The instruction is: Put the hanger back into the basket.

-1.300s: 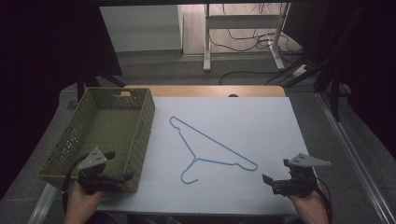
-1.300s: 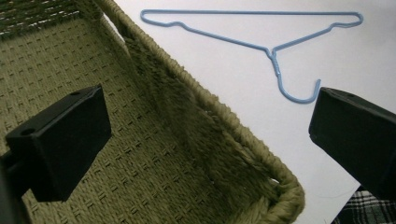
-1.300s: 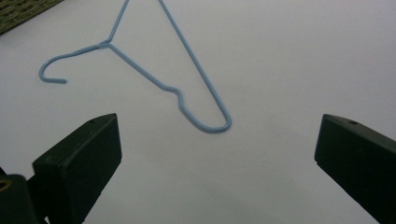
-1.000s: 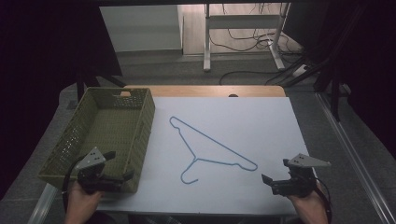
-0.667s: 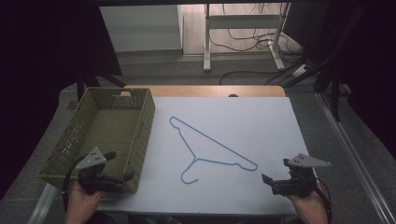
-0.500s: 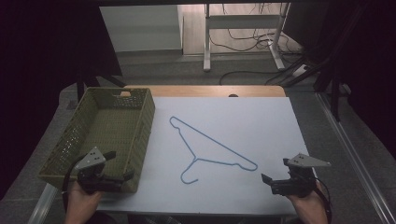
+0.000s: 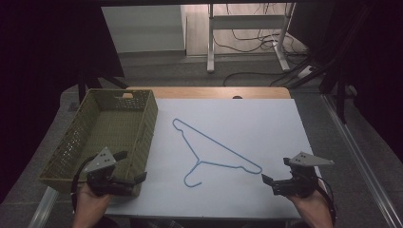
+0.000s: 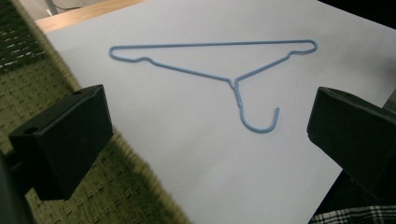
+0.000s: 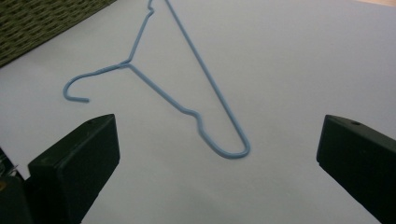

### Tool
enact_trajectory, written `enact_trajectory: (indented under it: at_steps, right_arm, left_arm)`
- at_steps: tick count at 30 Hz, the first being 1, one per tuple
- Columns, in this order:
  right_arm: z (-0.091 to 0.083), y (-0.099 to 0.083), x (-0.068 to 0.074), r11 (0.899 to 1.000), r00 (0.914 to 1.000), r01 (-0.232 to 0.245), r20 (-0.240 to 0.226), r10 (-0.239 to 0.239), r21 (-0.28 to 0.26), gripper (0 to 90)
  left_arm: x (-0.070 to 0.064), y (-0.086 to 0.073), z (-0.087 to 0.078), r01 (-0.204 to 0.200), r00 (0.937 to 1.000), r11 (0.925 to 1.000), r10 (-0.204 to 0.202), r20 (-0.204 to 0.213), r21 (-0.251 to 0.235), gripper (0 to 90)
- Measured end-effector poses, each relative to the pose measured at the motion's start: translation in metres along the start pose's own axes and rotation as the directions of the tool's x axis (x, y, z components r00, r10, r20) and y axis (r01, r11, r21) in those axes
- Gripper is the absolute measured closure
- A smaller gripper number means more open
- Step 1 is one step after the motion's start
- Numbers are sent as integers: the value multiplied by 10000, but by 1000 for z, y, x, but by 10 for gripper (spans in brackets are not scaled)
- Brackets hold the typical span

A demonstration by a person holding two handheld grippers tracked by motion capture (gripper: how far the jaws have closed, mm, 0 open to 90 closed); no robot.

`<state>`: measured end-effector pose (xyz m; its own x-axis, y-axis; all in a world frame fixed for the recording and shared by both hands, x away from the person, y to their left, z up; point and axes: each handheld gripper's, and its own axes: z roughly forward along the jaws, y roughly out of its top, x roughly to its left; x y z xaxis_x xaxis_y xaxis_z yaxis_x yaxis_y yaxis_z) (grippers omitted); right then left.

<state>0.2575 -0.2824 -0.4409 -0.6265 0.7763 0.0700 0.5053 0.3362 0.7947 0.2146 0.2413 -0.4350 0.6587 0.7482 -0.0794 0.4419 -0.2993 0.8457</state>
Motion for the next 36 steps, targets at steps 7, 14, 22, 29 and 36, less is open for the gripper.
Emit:
enact_trajectory:
  at_steps: [7,14,22,29,36]
  right_arm:
    - [5,8,5,9986,9986,390,-365,-377,349,0]
    - [10,16,7,9979,9977,505,-463,-486,410,0]
    - [18,25,10,9950,9950,849,-575,-818,534,0]
    - [31,33,14,9887,9897,1319,-648,-1273,716,24]
    - [43,44,20,9837,9831,1659,-892,-1596,689,66]
  left_arm:
    - [-12,10,13,-176,9991,9998,177,390,-12,4]
    - [-24,19,28,-301,9965,9995,299,782,13,4]
    - [-36,23,48,-641,9921,9976,609,1100,254,4]
    - [-44,25,69,-781,9875,9961,716,1405,415,4]
    - [-49,26,88,-845,9845,9945,737,1592,621,5]
